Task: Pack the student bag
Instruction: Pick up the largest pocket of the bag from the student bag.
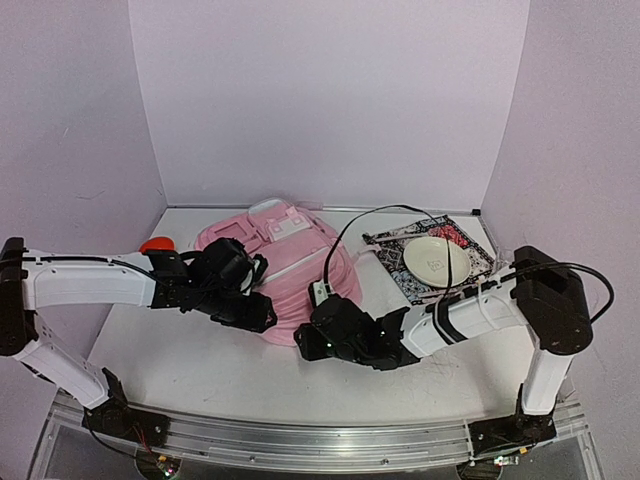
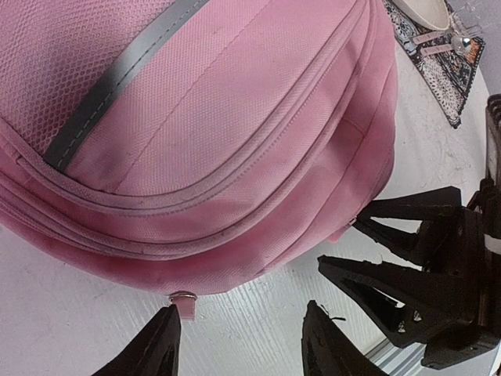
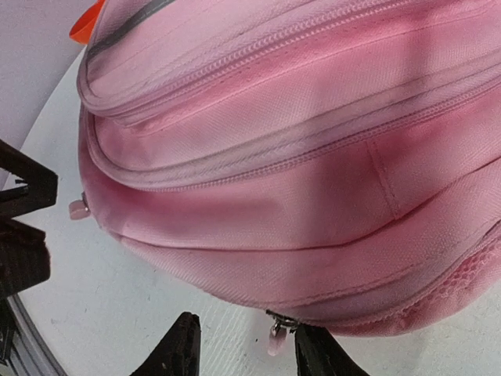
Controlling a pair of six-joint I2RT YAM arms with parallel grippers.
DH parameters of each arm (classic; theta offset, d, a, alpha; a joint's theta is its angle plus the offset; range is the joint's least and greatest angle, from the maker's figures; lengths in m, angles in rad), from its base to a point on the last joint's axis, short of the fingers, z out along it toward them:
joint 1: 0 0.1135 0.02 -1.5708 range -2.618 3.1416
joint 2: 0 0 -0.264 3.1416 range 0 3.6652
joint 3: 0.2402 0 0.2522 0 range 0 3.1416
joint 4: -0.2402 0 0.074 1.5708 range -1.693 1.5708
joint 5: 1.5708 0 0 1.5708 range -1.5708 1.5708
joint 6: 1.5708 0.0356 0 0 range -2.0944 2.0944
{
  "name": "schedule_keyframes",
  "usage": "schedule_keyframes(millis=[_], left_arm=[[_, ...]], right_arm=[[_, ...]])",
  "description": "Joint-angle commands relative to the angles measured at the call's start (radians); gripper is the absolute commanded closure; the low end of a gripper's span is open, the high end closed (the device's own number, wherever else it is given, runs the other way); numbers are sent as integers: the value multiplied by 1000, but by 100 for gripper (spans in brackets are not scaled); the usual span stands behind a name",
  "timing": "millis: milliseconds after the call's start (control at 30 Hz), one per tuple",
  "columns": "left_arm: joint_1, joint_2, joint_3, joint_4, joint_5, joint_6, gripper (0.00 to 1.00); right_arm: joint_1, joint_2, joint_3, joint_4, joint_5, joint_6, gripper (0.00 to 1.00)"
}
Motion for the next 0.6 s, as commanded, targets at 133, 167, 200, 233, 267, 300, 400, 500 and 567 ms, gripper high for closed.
schedule_keyframes(millis=[133,167,200,233,267,300,400,500,567], left_arm=[[4,11,63,-19,-1,41,44],[4,12,65,-19,-1,43,44],[4,13,68,-19,0,46,44],[4,14,71,-19,1,50,44],[4,15,73,-19,1,54,44],[4,17,75,-20,1,59,43],[4,24,84,-20,2,71,43],[4,33,94,-20,3,85,43],[4,39,102,-20,5,92,43]], right_arm=[[12,56,71,-132,129,58,62],[14,58,70,-135,129,56,63],[14,57,67,-137,129,53,64],[14,54,62,-137,130,47,65],[15,51,56,-138,131,42,66],[16,47,49,-139,132,38,67],[17,31,19,-139,142,35,70],[17,25,5,-139,146,29,76],[17,25,1,-140,147,21,78]])
